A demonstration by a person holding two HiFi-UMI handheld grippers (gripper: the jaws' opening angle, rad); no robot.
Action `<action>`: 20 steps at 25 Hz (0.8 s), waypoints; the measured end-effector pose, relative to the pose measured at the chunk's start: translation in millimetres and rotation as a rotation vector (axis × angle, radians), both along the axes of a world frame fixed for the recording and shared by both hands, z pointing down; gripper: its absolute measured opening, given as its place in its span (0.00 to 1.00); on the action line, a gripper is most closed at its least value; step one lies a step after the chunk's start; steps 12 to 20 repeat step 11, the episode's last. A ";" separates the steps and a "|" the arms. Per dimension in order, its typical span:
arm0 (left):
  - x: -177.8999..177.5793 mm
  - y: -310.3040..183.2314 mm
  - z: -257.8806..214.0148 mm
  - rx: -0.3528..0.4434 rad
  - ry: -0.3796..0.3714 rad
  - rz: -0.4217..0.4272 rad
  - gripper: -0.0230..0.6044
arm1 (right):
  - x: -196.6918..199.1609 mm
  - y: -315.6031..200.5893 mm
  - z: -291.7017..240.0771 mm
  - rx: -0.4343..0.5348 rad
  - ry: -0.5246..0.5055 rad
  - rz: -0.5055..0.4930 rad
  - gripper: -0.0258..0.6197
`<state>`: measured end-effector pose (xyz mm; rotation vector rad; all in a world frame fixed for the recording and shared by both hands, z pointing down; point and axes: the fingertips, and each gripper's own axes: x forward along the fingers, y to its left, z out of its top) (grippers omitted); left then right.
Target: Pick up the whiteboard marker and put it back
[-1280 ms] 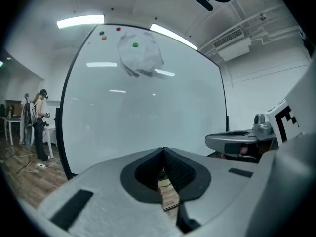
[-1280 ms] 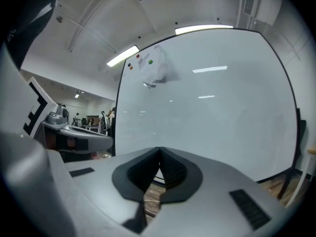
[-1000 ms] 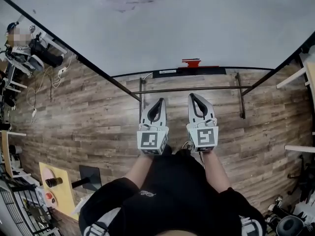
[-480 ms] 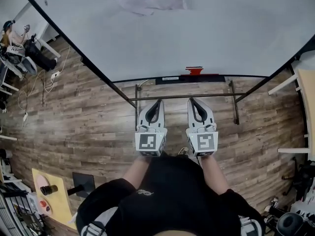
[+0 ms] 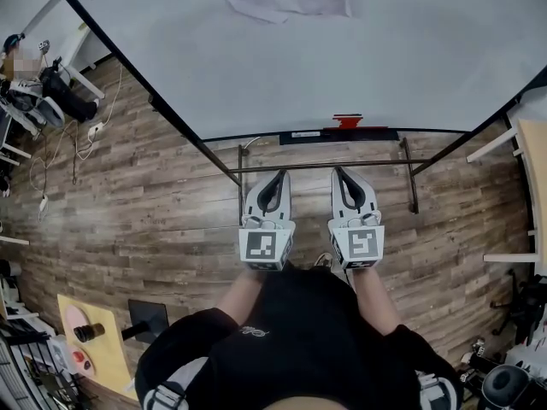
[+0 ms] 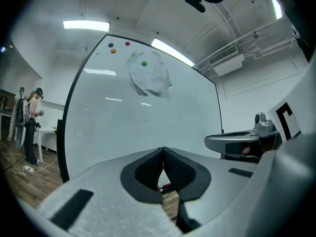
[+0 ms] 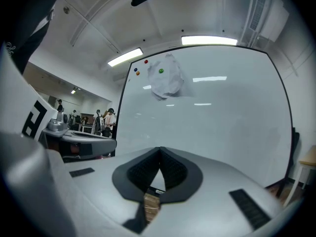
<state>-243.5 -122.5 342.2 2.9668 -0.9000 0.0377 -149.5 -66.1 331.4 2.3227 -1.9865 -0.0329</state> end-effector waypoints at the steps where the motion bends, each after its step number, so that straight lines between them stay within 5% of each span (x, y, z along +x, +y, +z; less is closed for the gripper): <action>1: -3.3 -2.5 1.0 -0.003 -0.001 -0.005 0.05 | -1.8 -1.1 0.8 -0.002 -0.001 0.000 0.04; 20: -15.9 -14.9 -0.6 0.012 -0.004 0.010 0.05 | -14.5 -11.7 2.5 -0.003 0.004 0.004 0.04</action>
